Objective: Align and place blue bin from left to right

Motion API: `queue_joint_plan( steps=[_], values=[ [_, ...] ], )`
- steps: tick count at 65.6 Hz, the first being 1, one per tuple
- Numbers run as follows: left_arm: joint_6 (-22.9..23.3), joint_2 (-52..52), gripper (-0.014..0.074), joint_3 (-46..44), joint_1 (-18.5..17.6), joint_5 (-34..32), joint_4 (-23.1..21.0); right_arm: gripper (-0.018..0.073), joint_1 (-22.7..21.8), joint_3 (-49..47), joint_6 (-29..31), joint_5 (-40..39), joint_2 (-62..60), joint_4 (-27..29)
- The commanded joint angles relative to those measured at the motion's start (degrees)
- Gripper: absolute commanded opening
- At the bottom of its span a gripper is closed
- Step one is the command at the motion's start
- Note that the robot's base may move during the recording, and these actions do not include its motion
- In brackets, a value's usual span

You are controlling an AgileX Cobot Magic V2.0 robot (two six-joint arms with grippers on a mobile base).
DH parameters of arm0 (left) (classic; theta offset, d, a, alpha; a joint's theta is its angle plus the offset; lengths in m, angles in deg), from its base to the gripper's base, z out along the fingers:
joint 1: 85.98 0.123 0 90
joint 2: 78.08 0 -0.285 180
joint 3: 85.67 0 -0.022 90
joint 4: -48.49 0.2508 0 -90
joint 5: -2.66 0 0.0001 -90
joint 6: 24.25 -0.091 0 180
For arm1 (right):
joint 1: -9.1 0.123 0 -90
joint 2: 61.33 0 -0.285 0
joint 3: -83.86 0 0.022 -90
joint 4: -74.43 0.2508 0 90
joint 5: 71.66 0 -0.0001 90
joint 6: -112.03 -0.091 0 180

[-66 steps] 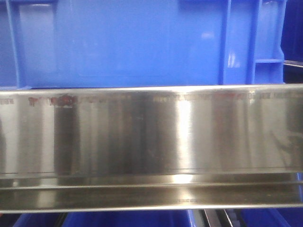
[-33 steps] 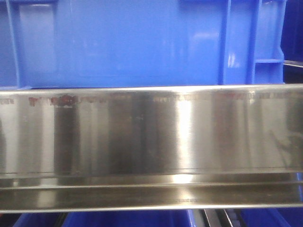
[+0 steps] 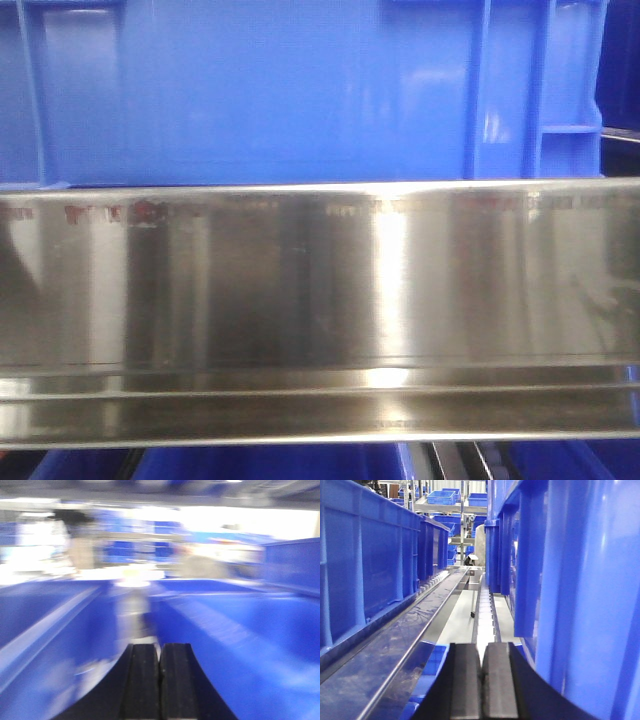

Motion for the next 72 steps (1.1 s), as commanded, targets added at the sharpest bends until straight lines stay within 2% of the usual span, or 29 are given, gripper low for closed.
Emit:
queue_joint_plan(
  steps=[1,8,18,24,31,38,42,46,72],
  values=[
    [-1.2,3.8,-0.0111,4.4,2.8,-1.5,-1.6,-0.0166,-0.4,0.0,0.3,-0.8,-0.3,0.2],
    [-1.2,9.5,-0.0111,9.9,3.0,-0.1,-1.6,-0.0166,-0.4,0.0,0.3,-0.8,-0.3,0.2],
    [-1.2,17.2,-0.0111,16.2,2.4,1.9,0.7,-0.0166,-0.4,0.0,0.3,-0.8,-0.3,0.2],
    [-1.2,18.5,-0.0111,19.4,2.4,2.2,1.0,-0.0166,-0.4,0.0,0.3,-0.8,-0.3,0.2],
    [-1.2,18.5,-0.0111,22.0,2.4,1.6,0.9,-0.0166,-0.4,0.0,0.3,-0.8,-0.3,0.2],
    [-1.2,18.5,-0.0111,25.2,2.4,-3.5,1.0,-0.0166,-0.4,0.0,0.3,-0.8,-0.3,0.2],
    [-1.2,18.5,-0.0111,25.4,2.4,-7.3,1.0,-0.0166,-0.4,0.0,0.3,-0.8,-0.3,0.2],
    [-1.2,18.5,-0.0111,25.4,2.4,-5.0,0.9,-0.0166,-0.4,0.0,0.3,-0.8,-0.3,0.2],
    [-1.2,18.5,-0.0111,25.4,2.4,-4.7,0.9,-0.0166,-0.4,0.0,0.3,-0.8,-0.3,0.2]
  ],
)
